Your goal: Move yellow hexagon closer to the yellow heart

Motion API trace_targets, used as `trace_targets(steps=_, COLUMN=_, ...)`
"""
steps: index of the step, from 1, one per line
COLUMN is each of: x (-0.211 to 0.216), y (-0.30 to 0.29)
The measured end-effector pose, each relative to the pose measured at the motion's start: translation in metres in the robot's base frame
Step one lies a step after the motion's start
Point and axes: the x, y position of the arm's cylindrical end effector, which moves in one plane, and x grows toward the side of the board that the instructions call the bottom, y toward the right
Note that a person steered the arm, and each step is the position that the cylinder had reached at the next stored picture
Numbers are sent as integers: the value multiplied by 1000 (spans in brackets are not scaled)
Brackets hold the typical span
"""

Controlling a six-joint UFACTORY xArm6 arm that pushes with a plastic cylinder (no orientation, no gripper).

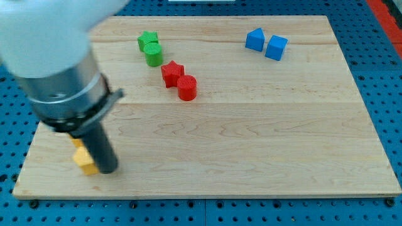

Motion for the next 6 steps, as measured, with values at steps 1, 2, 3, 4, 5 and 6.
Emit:
trace_targets(steps=1, x=0, y=-5)
trace_targets(steps=2, x=0, y=-14)
trace_targets(steps=3, x=0, y=-30)
trace_targets(steps=4, x=0, y=-54)
trace_targets(steps=5, x=1, y=-78)
trace_targets(steps=6, x=3, y=-99)
